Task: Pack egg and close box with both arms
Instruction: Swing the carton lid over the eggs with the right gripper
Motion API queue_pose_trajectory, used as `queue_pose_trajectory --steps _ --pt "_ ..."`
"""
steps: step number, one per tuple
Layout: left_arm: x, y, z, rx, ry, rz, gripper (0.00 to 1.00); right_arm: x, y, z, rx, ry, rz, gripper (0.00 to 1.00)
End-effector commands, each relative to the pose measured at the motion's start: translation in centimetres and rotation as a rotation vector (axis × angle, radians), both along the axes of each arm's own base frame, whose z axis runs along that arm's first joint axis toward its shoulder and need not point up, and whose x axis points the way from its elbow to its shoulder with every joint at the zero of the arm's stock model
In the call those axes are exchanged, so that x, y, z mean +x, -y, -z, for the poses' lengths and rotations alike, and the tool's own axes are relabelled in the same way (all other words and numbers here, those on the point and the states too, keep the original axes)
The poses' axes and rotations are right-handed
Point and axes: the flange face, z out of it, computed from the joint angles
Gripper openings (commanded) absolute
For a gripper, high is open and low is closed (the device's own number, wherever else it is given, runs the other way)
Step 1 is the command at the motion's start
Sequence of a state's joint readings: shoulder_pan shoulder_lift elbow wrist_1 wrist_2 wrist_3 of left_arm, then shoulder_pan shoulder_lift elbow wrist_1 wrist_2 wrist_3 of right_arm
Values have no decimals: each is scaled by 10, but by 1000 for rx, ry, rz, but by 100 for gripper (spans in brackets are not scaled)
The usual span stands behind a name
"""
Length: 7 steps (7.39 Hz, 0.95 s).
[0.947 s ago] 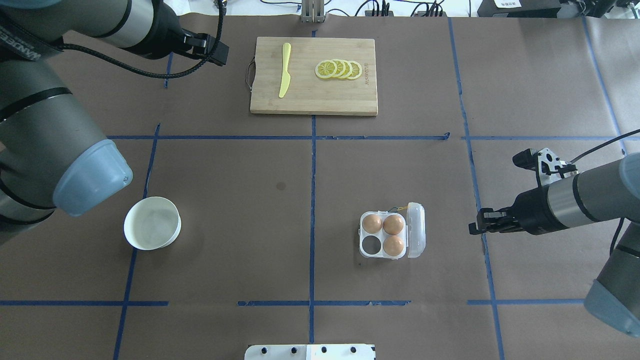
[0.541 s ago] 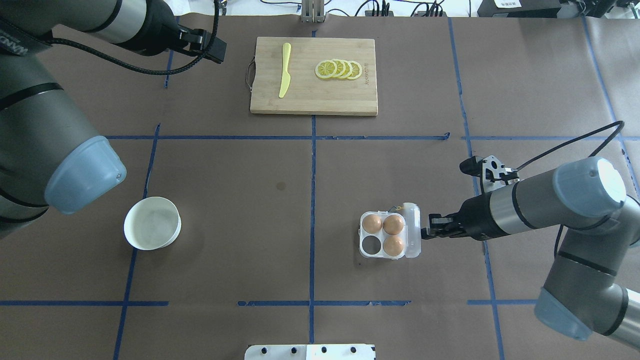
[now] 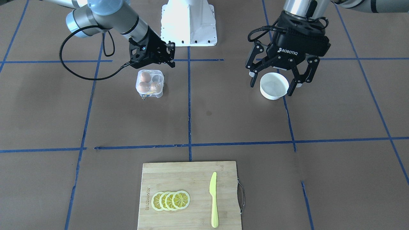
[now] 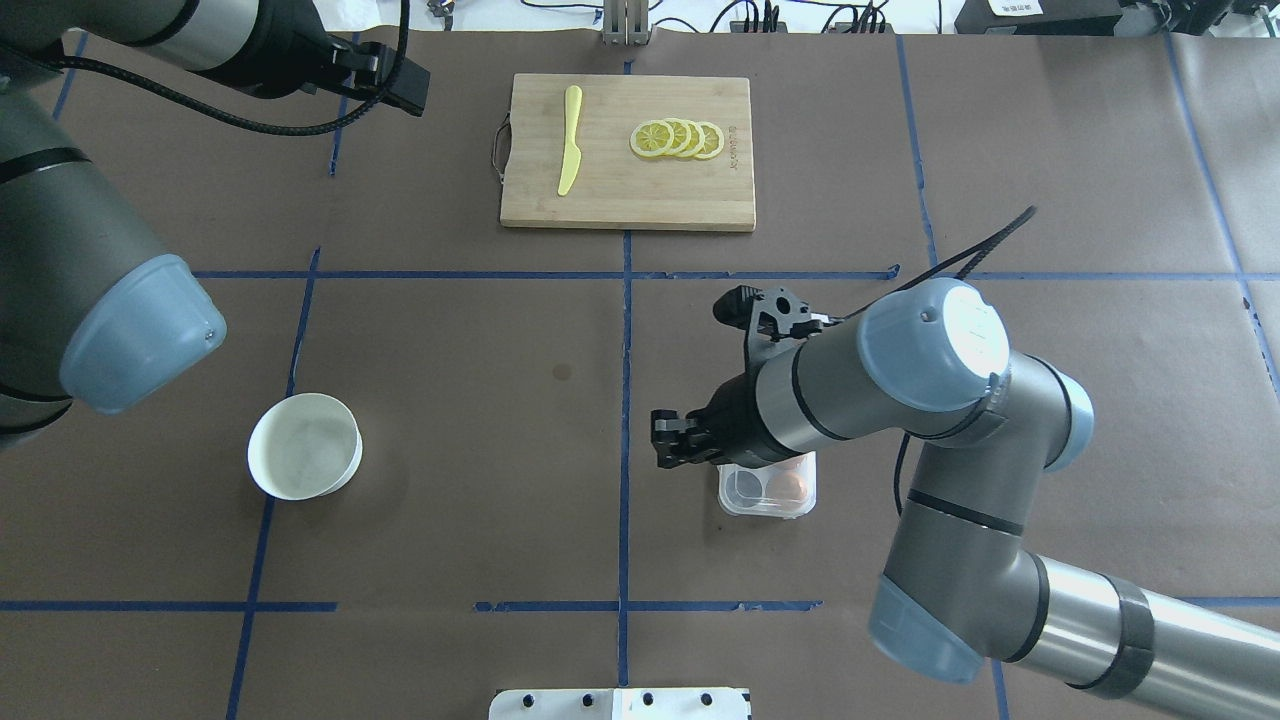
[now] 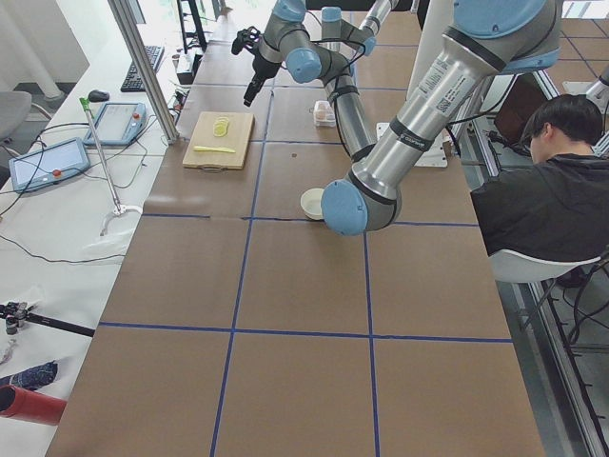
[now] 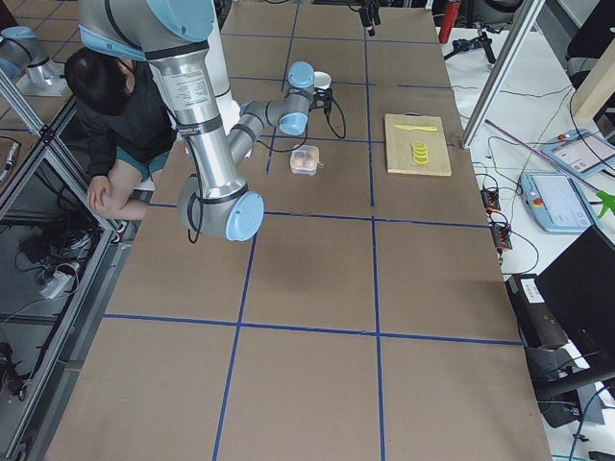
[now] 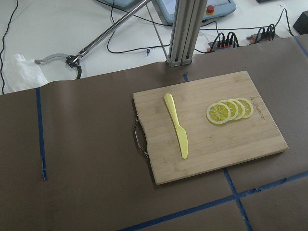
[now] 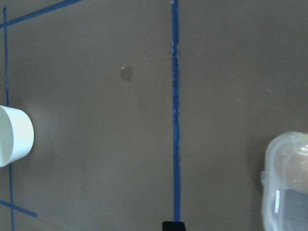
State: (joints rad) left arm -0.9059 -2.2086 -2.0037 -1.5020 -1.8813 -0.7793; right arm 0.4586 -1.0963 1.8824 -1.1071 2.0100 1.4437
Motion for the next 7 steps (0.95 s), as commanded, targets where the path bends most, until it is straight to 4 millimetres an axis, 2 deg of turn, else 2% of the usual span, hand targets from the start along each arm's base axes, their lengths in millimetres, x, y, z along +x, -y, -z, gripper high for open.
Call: queue_pose_trajectory --steps 1,2,3,4,5,6,7 --pt "1 0 -44 -43 50 -19 100 -15 -7 52 -36 45 -52 99" --pt "-5 2 -61 -38 77 -88 100 -17 -8 68 -60 66 -108 100" --pt "-29 8 -101 -45 122 -142 100 -18 -8 78 -56 78 -111 100" --pt "-68 22 -141 -38 189 -166 100 -20 -6 98 -61 57 -126 100" --pt "-118 27 -189 -34 265 -175 100 -20 3 116 -50 -1 -214 100" --pt "-155 29 -229 -49 312 -193 100 -16 7 117 -39 -46 -259 100" --pt "-198 27 -272 -50 337 -241 100 7 28 106 -26 -137 -307 100"
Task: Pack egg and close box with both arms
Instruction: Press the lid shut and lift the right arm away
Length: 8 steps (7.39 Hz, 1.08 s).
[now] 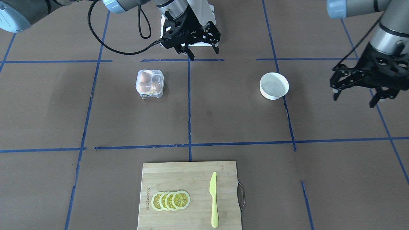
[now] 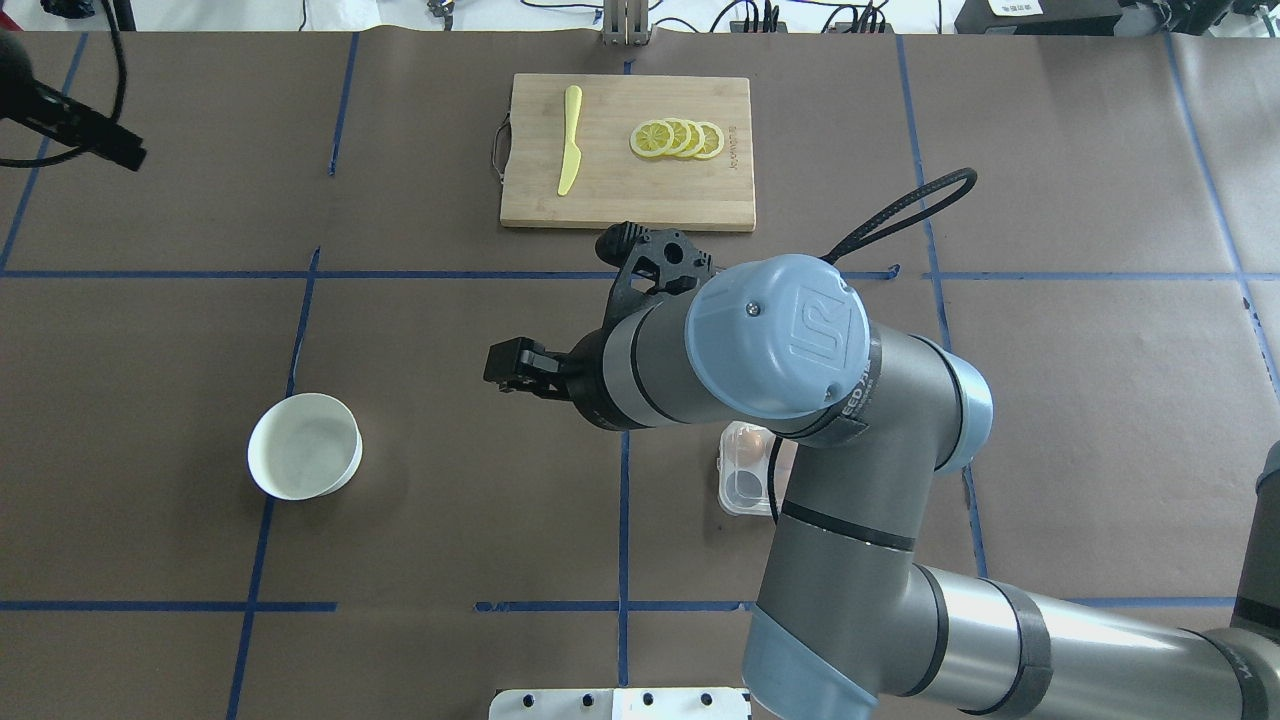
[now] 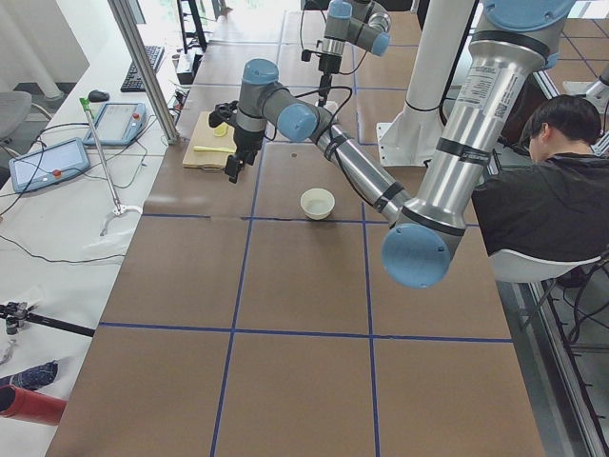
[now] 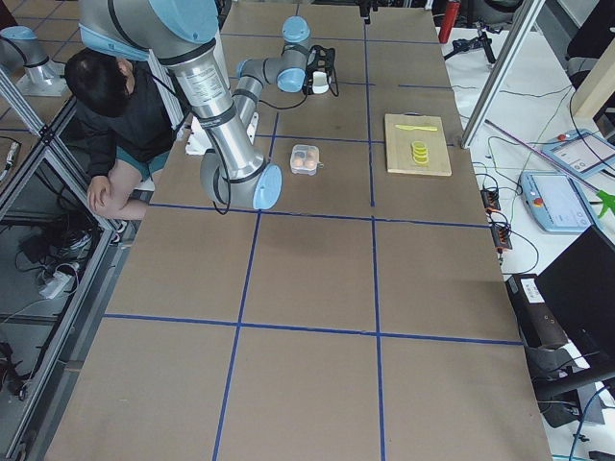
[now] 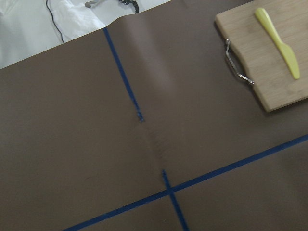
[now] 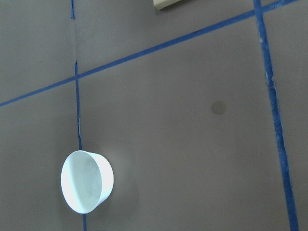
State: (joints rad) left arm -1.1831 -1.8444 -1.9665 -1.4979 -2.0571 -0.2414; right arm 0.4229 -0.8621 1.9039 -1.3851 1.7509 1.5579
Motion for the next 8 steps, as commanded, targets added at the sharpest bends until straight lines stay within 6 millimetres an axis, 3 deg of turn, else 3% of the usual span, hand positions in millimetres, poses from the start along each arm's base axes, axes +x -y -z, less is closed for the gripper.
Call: queue_pose_trajectory --steps 1,3,4,5,7,8 --pt "-85 -11 -93 -27 22 -110 100 47 40 -16 80 -215 -46 100" --pt "-149 -30 -141 -46 38 -74 100 121 86 -68 148 -398 39 100" --pt "-155 -26 -157 -37 40 -60 100 175 117 -109 127 -414 102 100" --pt "-157 -34 -199 -113 46 -59 100 240 147 -147 185 -427 181 100" --pt "-189 -43 -222 -140 47 -13 100 356 166 -236 237 -453 262 100" --pt "-189 -47 -228 -147 47 -18 100 404 159 -291 247 -459 305 100"
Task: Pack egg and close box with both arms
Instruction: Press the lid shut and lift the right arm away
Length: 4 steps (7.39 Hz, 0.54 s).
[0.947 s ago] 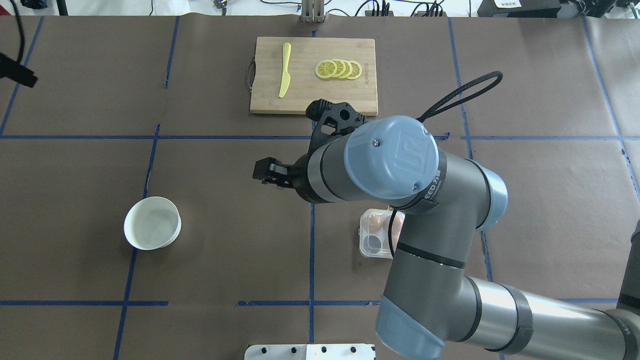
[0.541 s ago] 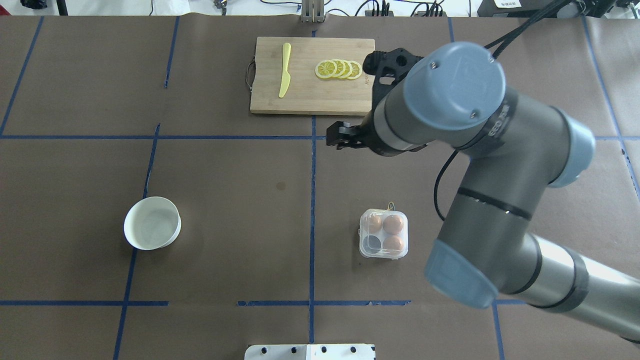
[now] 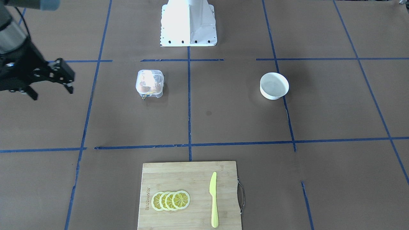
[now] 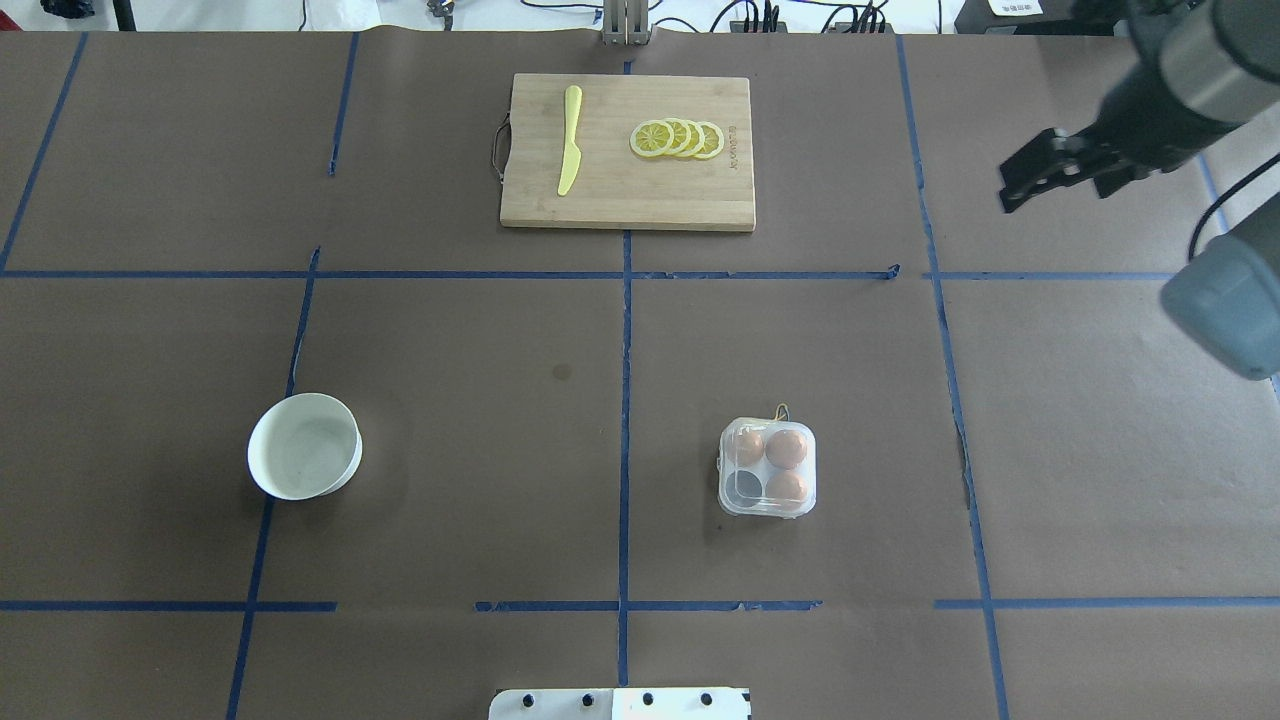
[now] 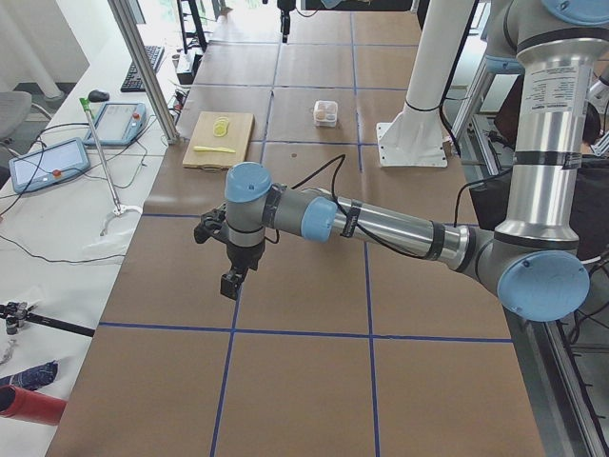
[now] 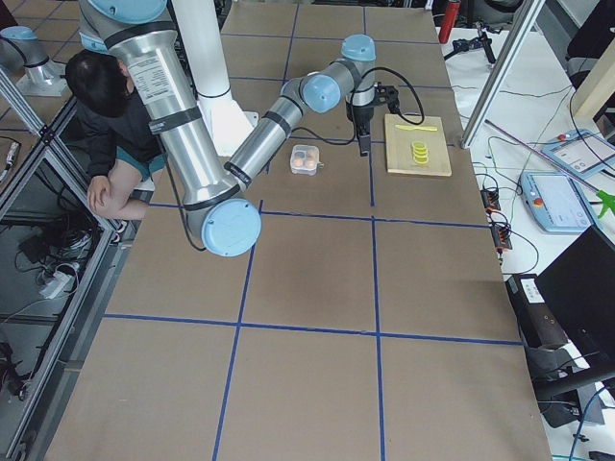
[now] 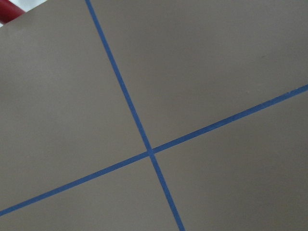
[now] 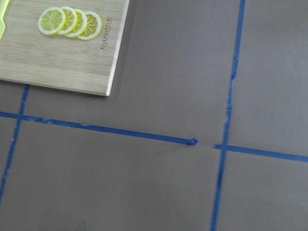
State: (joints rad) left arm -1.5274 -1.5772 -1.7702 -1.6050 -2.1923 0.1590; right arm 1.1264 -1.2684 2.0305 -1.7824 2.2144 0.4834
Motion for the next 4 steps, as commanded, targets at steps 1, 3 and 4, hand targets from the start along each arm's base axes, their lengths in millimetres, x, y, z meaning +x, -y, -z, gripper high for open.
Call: queue_pose_trajectory --steps 1,3,4 --pt "-5 7 2 -6 0 23 100 128 -22 -120 32 -13 95 100" --pt "-3 16 14 12 -12 39 100 187 -48 -183 -38 -10 48 100" --pt "-5 12 18 48 -14 38 100 208 -50 -196 -63 -81 -6 100"
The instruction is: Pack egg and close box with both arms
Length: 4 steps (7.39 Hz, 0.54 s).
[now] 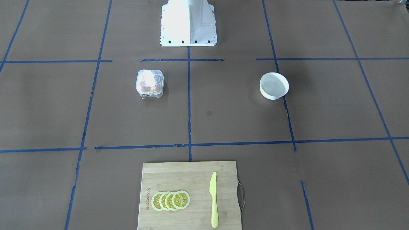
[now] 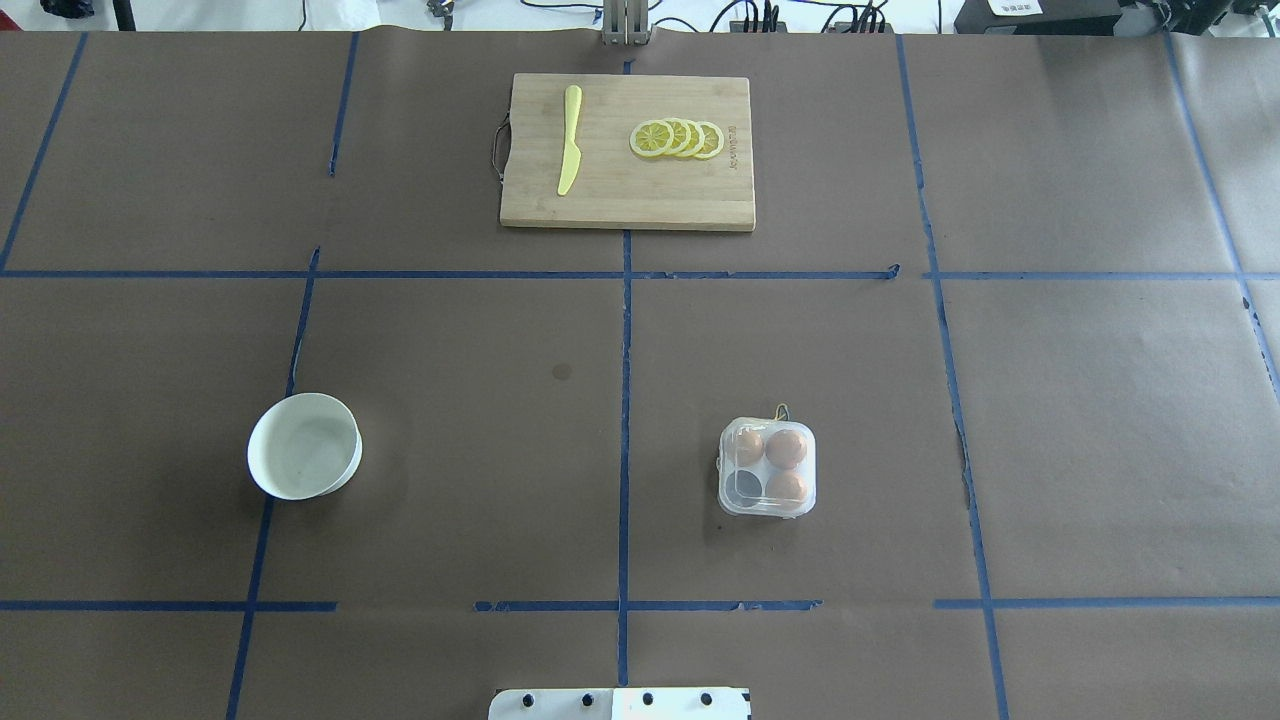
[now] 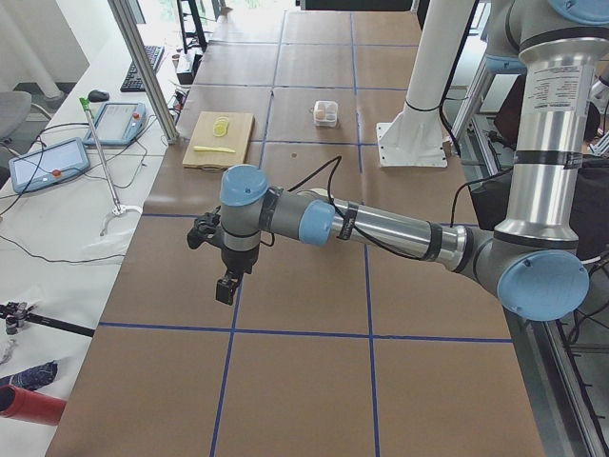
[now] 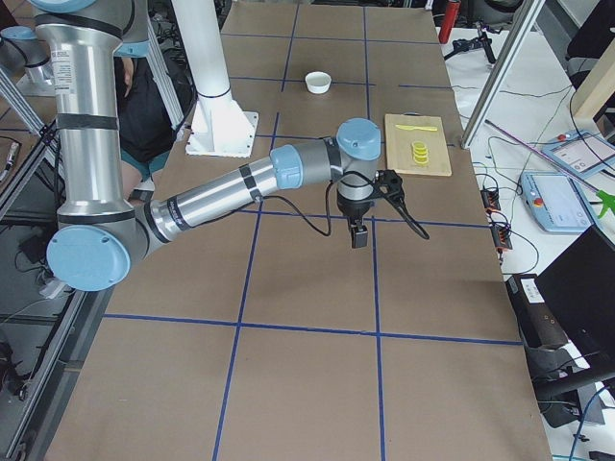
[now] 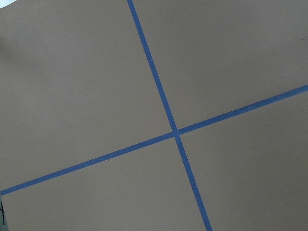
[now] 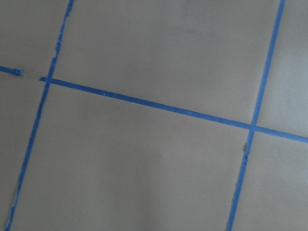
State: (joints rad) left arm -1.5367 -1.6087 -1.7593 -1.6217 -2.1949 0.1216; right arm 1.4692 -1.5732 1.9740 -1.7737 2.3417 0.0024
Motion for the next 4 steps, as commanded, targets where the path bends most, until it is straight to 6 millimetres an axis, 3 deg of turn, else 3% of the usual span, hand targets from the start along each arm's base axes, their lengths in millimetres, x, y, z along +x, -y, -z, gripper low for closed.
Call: queue_pose_trajectory --steps 1,2,3,4 --pt "-1 -7 -14 8 3 -12 100 37 -20 -79 -112 -174 -48 100" --pt "-1 -12 -36 -37 7 -16 100 37 -13 -99 -154 -186 -55 100" --pt "-1 -13 -62 -95 8 -16 100 29 -23 -105 -189 -74 -43 100" --pt "-2 -19 -69 -109 7 -16 100 31 -31 -111 -220 12 -54 100"
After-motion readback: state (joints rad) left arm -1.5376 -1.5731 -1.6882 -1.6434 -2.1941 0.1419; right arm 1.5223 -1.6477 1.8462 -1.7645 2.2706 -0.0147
